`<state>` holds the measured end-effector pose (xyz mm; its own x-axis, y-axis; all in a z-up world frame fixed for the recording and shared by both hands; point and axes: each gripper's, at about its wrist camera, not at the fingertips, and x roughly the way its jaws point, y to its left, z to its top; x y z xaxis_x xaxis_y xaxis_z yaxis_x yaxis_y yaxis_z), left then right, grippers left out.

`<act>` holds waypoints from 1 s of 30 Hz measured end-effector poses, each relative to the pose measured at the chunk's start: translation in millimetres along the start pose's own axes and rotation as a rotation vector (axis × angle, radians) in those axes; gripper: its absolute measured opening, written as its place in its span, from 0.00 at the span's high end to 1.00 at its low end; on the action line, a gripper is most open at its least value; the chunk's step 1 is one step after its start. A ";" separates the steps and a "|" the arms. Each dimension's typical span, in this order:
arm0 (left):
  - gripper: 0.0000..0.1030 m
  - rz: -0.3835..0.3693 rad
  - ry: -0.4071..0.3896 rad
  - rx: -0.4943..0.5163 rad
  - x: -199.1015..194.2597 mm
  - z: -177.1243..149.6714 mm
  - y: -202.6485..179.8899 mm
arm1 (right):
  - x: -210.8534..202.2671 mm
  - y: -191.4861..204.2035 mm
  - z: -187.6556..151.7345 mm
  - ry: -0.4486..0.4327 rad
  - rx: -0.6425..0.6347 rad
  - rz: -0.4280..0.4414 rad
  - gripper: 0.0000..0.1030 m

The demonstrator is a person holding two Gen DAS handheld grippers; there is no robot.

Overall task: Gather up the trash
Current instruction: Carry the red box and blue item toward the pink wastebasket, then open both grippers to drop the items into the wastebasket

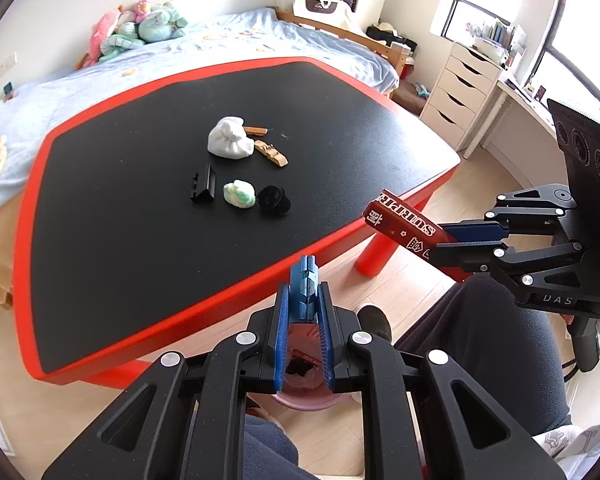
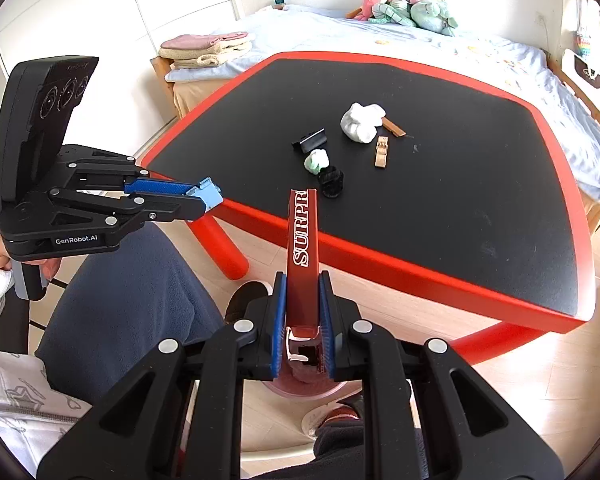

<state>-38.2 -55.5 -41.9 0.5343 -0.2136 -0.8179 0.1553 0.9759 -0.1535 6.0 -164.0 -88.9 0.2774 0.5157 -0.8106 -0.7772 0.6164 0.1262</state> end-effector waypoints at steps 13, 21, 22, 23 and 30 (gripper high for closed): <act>0.86 -0.039 0.015 0.003 -1.4 -16.6 -17.2 | 0.4 8.4 -20.6 0.018 0.027 0.023 0.85; 0.21 -0.027 -0.015 -0.025 -4.3 -18.0 -11.1 | -0.4 3.9 -24.3 0.003 0.047 -0.002 0.16; 0.15 -0.019 -0.020 -0.027 -5.0 -18.0 -10.5 | -0.1 3.4 -24.3 0.007 0.050 -0.009 0.14; 0.14 -0.014 -0.024 -0.030 -5.5 -17.6 -9.6 | 0.4 2.9 -24.5 0.008 0.053 -0.011 0.14; 0.08 0.010 -0.035 -0.053 -9.4 -15.6 -3.4 | 1.1 1.3 -23.3 0.001 0.068 -0.010 0.09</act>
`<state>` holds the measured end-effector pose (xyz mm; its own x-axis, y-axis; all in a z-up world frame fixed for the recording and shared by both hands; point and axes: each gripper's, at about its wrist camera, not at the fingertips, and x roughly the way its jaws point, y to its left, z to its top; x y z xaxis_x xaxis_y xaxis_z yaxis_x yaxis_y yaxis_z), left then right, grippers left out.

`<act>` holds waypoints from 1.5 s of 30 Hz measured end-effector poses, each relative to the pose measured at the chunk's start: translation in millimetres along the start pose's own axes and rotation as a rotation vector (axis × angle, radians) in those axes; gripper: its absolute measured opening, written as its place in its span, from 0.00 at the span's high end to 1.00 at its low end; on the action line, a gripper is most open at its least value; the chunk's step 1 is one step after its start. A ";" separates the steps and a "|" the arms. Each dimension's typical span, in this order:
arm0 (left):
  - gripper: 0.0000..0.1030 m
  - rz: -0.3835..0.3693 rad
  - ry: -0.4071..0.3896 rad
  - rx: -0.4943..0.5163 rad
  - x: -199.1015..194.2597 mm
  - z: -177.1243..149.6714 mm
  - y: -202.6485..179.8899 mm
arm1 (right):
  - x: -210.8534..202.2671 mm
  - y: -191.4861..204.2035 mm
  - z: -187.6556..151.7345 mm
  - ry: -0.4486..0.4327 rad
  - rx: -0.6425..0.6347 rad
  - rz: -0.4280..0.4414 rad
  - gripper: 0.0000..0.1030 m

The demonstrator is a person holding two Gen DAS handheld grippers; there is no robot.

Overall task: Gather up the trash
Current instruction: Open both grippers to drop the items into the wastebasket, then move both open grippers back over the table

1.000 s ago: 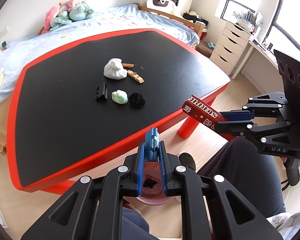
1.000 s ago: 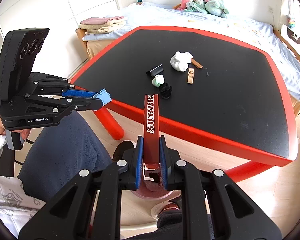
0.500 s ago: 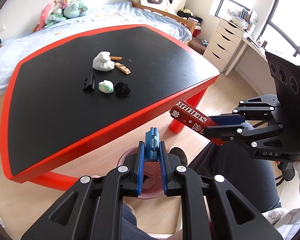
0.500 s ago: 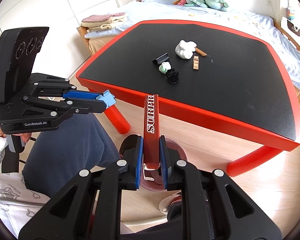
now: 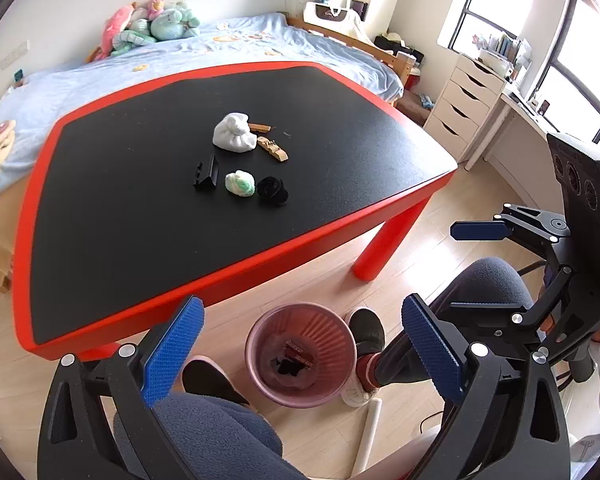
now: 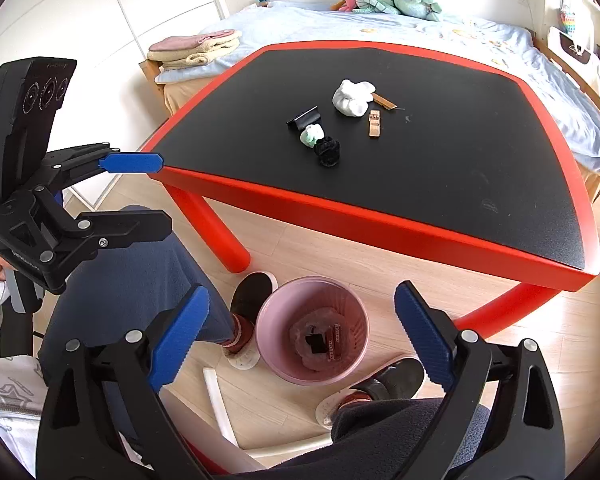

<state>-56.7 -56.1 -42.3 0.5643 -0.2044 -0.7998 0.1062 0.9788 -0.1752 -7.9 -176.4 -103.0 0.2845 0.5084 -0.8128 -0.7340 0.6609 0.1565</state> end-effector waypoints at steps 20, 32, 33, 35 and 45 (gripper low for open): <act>0.07 0.027 -0.010 -0.049 -0.5 16.7 20.0 | -1.5 -11.4 21.2 -0.002 0.055 -0.038 0.05; 0.07 0.044 -0.006 -0.086 15.9 66.0 55.1 | 7.6 -39.0 82.5 -0.035 0.052 -0.082 0.05; 0.07 0.046 -0.003 -0.088 19.5 71.3 58.1 | 10.4 -41.4 88.3 -0.035 0.050 -0.085 0.05; 0.07 0.050 0.002 -0.088 26.0 79.7 63.4 | 16.7 -46.1 99.6 -0.033 0.045 -0.092 0.05; 0.07 0.071 0.058 -0.098 72.8 112.7 87.4 | 64.8 -64.4 137.6 0.006 0.008 -0.124 0.05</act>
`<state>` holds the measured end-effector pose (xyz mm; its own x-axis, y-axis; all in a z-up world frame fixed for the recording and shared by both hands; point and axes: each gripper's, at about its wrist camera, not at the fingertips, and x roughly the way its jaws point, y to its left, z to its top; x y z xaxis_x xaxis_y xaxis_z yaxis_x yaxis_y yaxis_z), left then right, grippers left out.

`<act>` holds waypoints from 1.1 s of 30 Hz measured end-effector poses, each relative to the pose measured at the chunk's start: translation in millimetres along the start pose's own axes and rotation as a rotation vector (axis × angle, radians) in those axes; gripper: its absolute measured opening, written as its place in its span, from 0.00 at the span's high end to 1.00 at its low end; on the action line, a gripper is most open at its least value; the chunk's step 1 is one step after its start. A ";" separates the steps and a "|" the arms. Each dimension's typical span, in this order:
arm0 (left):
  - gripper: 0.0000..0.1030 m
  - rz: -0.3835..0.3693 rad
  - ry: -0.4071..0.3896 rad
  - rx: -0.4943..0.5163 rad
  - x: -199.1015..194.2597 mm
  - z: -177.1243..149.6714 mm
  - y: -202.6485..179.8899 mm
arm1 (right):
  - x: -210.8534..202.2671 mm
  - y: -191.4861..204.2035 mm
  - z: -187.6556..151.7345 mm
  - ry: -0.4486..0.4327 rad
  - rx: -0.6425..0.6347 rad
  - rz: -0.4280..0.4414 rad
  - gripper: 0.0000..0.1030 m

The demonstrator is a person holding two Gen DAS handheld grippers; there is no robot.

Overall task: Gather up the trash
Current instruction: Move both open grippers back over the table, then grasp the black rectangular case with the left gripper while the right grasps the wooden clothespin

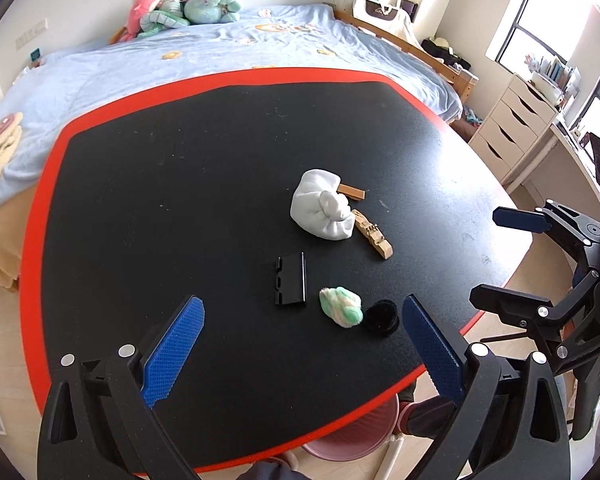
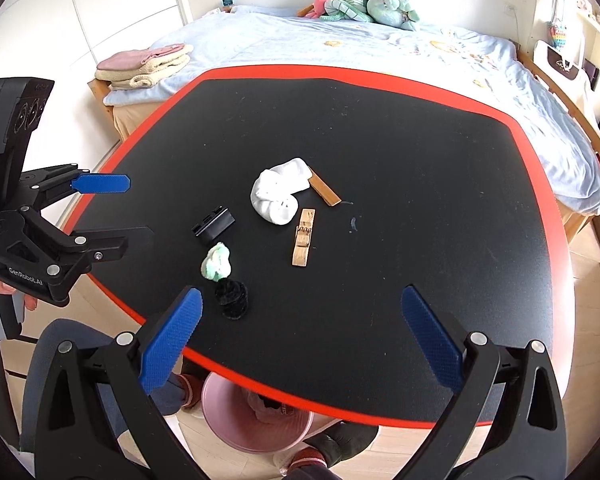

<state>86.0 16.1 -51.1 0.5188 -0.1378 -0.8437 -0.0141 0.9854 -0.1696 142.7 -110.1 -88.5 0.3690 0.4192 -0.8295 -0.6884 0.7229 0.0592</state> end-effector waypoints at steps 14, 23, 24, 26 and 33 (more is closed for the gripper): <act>0.21 0.006 0.078 0.008 54.5 8.6 15.8 | 69.7 -16.7 19.6 0.055 -0.030 0.009 0.18; 0.44 0.032 0.080 0.021 61.6 7.7 17.0 | 89.2 -14.5 23.6 0.065 -0.046 0.029 0.49; 0.46 0.034 0.079 0.022 61.8 8.0 17.8 | 89.3 -13.5 23.9 0.062 -0.048 0.028 0.54; 0.57 0.048 0.080 0.030 60.7 8.0 17.8 | 89.8 -10.0 24.4 0.060 -0.065 0.018 0.63; 0.76 0.044 0.080 0.030 56.6 4.3 22.5 | 89.3 -7.1 24.9 0.070 -0.073 0.024 0.87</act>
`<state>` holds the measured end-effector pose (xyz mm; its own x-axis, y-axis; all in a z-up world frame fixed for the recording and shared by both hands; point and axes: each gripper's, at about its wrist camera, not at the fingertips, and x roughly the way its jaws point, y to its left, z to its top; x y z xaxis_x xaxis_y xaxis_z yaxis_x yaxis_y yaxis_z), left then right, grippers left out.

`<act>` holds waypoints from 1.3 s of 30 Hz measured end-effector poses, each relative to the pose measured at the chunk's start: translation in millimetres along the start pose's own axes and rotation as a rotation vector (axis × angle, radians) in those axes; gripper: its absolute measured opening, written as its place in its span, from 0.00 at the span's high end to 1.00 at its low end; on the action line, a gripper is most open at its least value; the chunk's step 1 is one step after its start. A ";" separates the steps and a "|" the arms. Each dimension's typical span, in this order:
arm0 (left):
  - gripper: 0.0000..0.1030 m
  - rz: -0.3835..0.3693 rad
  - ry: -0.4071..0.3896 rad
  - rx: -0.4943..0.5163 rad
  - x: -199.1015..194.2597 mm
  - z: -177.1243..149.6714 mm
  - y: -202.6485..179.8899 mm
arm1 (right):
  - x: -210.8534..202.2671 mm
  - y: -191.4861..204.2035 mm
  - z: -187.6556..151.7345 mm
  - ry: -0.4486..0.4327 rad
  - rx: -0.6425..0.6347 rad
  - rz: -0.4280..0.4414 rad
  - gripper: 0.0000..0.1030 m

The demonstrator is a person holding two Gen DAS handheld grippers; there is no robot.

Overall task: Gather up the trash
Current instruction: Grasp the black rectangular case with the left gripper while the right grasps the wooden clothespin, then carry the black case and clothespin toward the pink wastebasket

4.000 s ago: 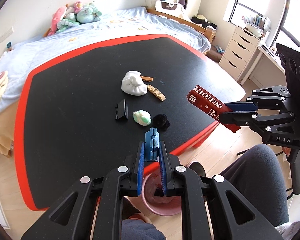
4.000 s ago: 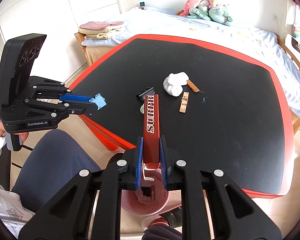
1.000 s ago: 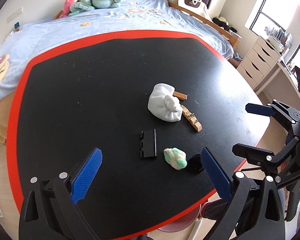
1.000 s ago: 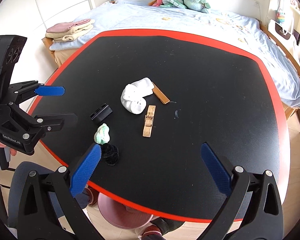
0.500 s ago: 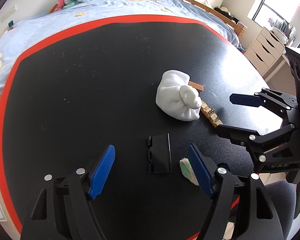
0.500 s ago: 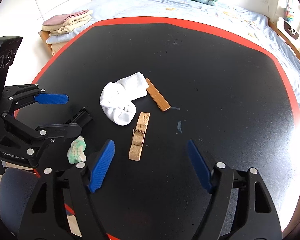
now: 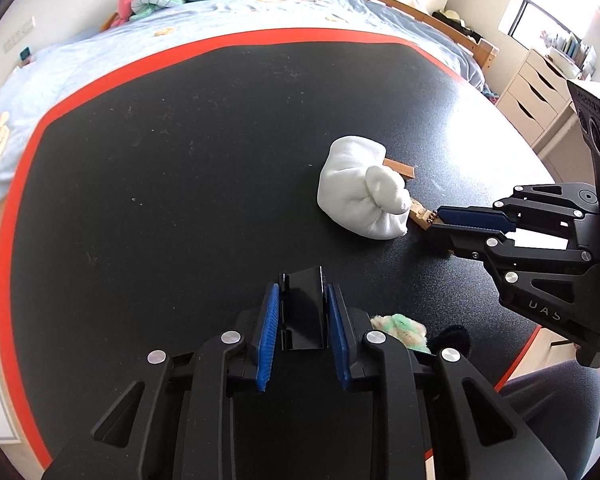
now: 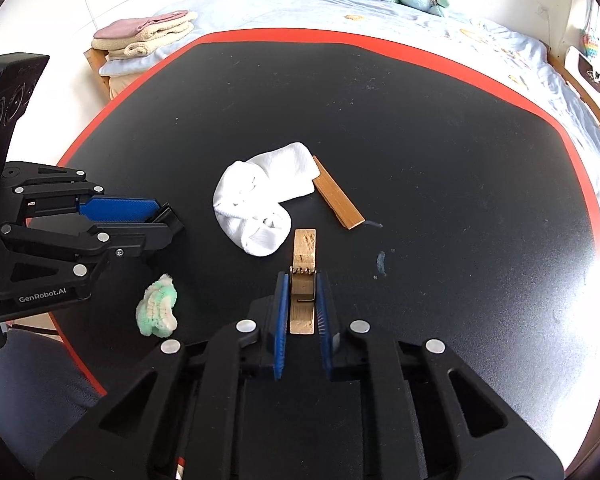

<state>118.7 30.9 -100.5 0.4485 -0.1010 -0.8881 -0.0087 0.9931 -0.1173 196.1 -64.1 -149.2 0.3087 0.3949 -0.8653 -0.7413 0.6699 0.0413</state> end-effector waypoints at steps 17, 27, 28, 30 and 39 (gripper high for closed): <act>0.77 -0.013 -0.055 0.015 -37.9 -5.2 -11.6 | -49.0 7.0 -4.5 -0.067 0.035 0.020 0.87; 0.77 -0.035 -0.106 0.048 -78.7 -24.6 -35.9 | -97.5 27.7 -30.6 -0.107 0.027 0.020 0.87; 0.77 -0.038 -0.110 0.052 -82.1 -27.9 -38.5 | -102.2 29.8 -35.0 -0.111 0.029 0.021 0.87; 0.77 -0.042 -0.117 0.061 -87.8 -33.6 -45.1 | -110.8 33.6 -43.2 -0.116 0.030 0.023 0.87; 0.77 -0.072 -0.132 0.095 -107.2 -68.5 -69.4 | -144.1 54.4 -82.0 -0.141 0.031 0.038 0.87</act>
<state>10.0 -31.3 -27.6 0.5585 -0.1693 -0.8121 0.1095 0.9854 -0.1301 62.4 -136.1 -63.2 0.3628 0.5034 -0.7842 -0.7359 0.6710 0.0903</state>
